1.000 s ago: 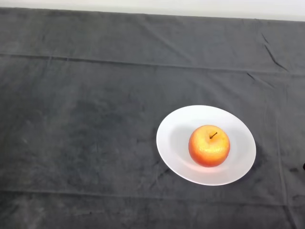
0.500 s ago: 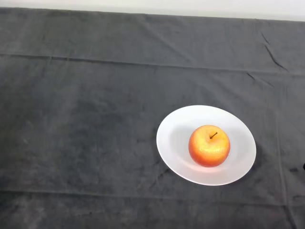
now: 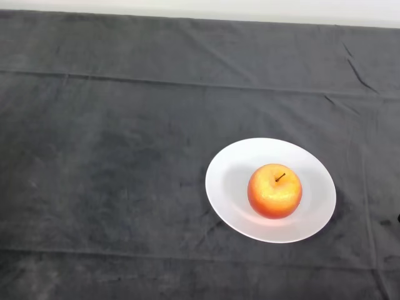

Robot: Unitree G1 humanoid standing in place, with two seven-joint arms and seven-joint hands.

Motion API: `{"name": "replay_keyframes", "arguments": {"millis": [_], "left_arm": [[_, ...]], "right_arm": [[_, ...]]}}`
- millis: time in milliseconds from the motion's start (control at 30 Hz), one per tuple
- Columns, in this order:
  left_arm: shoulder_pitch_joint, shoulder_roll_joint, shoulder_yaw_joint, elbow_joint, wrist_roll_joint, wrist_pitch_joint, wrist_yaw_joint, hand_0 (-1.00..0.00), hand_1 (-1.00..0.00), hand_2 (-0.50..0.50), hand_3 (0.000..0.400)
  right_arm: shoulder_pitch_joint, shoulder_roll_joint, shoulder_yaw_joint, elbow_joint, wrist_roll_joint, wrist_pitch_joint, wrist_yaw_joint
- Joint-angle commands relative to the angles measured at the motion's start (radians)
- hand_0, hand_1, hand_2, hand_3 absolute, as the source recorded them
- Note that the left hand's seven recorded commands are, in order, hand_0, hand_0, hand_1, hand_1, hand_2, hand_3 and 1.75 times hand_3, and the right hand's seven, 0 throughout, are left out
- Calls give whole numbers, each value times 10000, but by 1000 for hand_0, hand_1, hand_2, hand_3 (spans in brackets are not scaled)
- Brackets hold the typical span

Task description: Move the apple to the plate

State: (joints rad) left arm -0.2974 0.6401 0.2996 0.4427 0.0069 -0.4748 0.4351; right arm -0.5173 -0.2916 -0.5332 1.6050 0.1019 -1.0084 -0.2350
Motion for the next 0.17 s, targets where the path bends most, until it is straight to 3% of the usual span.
{"name": "replay_keyframes", "arguments": {"millis": [33, 167], "left_arm": [[-378, -103, 368, -213, 180, 0, -114, 0, 0, 0, 0], [-386, -108, 429, -222, 186, 19, -189, 0, 0, 0, 0]], "right_arm": [[1089, 746, -24, 762, 159, 850, -3], [1089, 747, -19, 761, 163, 851, -2]]}}
